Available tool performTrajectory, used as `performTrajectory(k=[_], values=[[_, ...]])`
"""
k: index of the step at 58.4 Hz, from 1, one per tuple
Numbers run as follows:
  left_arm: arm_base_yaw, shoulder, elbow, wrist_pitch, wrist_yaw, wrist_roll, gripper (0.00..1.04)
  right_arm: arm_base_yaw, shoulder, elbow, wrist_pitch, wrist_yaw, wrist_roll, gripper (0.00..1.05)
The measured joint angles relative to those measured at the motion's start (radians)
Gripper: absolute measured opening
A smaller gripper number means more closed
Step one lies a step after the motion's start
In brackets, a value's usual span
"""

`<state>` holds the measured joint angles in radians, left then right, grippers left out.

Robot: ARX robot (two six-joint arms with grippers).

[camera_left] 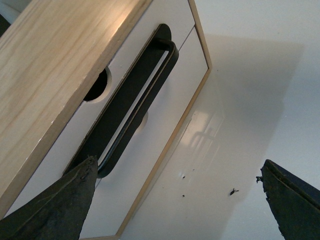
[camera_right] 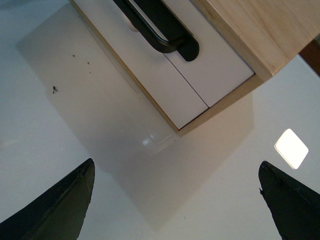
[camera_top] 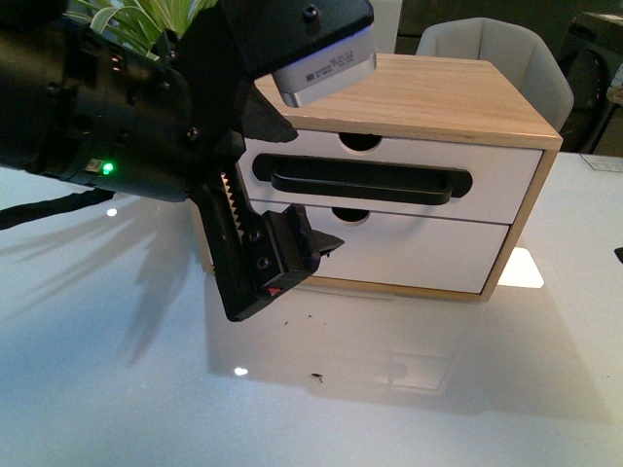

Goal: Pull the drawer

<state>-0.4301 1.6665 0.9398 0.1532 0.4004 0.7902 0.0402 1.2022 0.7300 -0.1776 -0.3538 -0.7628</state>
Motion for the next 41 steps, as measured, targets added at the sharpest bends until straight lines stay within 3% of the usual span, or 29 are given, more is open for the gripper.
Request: performTrajectory(k=[41], values=[[0.038, 0.248, 0.213, -0.056, -0.061, 0.171, 0.97, 0.151, 0.271, 0.19, -0.027, -0.031, -0.124, 0.96]])
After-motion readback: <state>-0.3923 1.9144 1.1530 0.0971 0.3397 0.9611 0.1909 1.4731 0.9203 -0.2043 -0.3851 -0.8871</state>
